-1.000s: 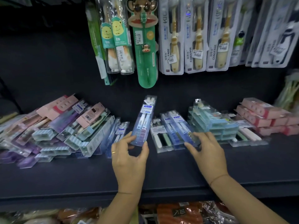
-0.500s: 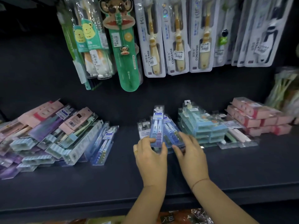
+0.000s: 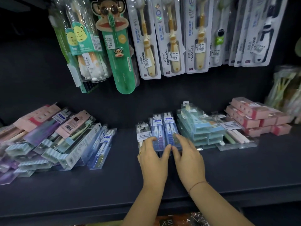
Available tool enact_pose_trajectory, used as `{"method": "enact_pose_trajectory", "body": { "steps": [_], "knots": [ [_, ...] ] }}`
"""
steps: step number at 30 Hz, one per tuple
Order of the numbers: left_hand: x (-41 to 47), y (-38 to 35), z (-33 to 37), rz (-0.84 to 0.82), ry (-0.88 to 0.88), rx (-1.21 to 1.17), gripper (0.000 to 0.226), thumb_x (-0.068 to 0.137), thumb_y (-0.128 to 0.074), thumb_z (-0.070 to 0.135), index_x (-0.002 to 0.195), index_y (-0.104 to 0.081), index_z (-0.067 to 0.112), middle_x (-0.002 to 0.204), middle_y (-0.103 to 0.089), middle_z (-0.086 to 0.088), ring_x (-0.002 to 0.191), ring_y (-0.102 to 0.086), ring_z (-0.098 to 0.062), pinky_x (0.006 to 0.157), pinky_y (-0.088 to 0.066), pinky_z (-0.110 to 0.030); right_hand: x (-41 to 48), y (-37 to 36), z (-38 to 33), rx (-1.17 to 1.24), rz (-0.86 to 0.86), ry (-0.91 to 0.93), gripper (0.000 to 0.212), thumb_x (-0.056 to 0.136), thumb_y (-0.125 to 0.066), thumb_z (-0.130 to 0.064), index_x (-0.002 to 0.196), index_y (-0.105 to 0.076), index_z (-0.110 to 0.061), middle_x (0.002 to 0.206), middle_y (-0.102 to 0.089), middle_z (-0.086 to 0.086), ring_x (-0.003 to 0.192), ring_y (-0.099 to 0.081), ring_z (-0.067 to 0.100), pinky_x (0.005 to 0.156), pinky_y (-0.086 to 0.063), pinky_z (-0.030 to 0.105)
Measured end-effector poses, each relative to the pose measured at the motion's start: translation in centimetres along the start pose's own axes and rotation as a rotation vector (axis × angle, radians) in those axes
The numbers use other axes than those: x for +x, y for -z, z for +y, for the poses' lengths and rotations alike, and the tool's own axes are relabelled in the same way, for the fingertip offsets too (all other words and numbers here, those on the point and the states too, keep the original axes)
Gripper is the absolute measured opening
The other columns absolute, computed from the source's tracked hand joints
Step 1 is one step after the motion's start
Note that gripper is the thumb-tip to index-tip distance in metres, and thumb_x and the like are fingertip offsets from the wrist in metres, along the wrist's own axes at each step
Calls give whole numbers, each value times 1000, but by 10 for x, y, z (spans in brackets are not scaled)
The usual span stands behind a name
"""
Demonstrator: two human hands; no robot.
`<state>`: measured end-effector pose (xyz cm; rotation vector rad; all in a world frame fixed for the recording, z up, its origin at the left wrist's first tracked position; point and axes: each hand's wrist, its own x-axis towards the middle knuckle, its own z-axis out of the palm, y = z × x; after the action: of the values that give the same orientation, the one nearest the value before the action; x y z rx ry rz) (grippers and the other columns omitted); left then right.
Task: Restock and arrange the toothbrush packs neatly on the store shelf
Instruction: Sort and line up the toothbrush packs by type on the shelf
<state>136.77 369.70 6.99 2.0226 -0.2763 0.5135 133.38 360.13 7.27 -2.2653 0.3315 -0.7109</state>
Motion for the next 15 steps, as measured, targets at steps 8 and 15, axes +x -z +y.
{"method": "enact_pose_trajectory", "body": {
  "steps": [8,15],
  "knots": [
    [1,5,-1,-111,15,-14,44,95,-62,22,138,-51,24,132,-58,9,113,-59,-16,98,-49,-33,7,-4,9,203,-53,-75,33,101,-47,-16,129,-44,-32,123,-58,-7,89,-61,10,66,-43,22],
    [1,9,2,-138,-3,68,52,93,-65,14,140,-49,26,134,-56,11,109,-51,3,84,-34,2,10,-5,12,293,-118,-152,45,103,-44,-17,139,-38,-42,112,-65,0,75,-63,-1,56,-42,7]
  ]
}}
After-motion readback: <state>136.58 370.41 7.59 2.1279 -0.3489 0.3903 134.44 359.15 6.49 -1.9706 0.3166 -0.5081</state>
